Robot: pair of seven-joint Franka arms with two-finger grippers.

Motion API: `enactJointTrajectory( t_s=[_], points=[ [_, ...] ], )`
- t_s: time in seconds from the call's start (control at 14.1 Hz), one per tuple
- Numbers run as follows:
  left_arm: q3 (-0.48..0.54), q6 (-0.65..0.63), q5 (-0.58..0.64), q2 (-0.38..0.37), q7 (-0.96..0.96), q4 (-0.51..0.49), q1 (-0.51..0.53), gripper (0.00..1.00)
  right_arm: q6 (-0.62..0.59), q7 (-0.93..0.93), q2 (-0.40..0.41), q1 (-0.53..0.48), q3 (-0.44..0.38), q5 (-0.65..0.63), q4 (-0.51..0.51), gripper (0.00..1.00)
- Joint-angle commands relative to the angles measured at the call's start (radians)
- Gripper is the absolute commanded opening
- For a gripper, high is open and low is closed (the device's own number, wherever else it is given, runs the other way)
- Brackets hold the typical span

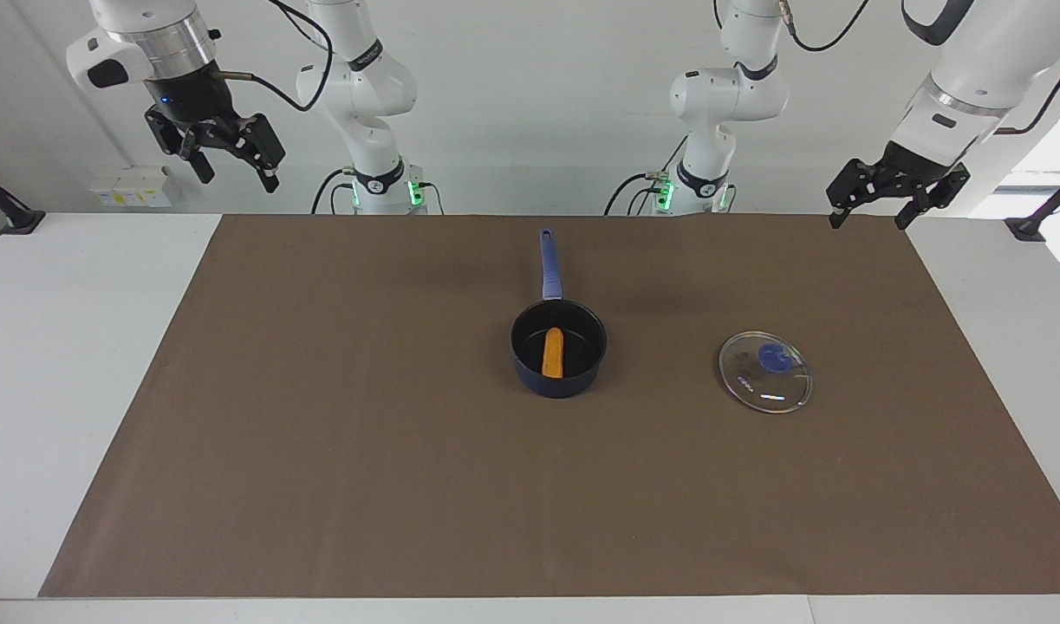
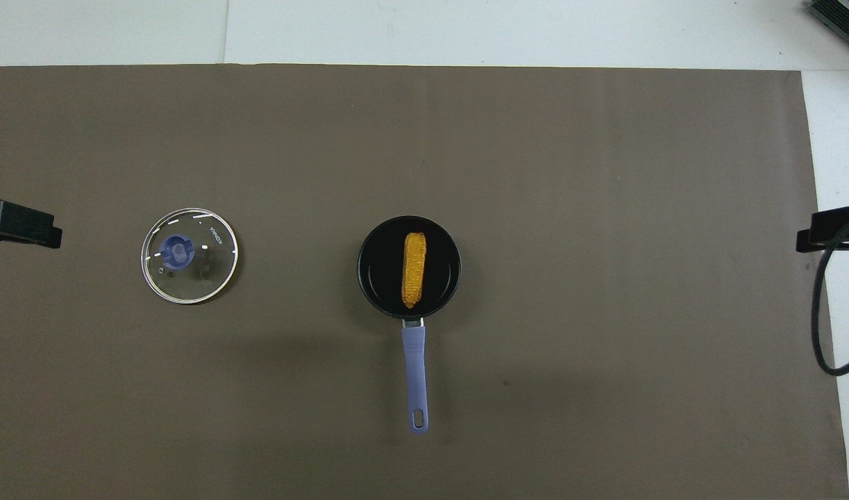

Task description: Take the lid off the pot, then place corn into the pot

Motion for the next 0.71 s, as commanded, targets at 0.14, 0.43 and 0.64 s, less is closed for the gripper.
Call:
enactJointTrajectory(
  t_s=[0.14,0.43,0.64],
  points=[
    [0.001,-0.014,-0.012,0.002,0.006,0.004,-0.001,1.00,0.042,-0.035,-0.035,0.003,0.011,-0.018,-0.074,1.00],
    [0.001,-0.016,-0.012,0.000,0.009,0.005,0.003,1.00,0.043,-0.038,-0.044,0.002,0.015,-0.019,-0.085,1.00],
    [0.001,-0.017,-0.012,-0.001,0.009,0.002,0.005,1.00,0.045,-0.055,-0.039,-0.003,0.014,-0.030,-0.082,1.00]
  ],
)
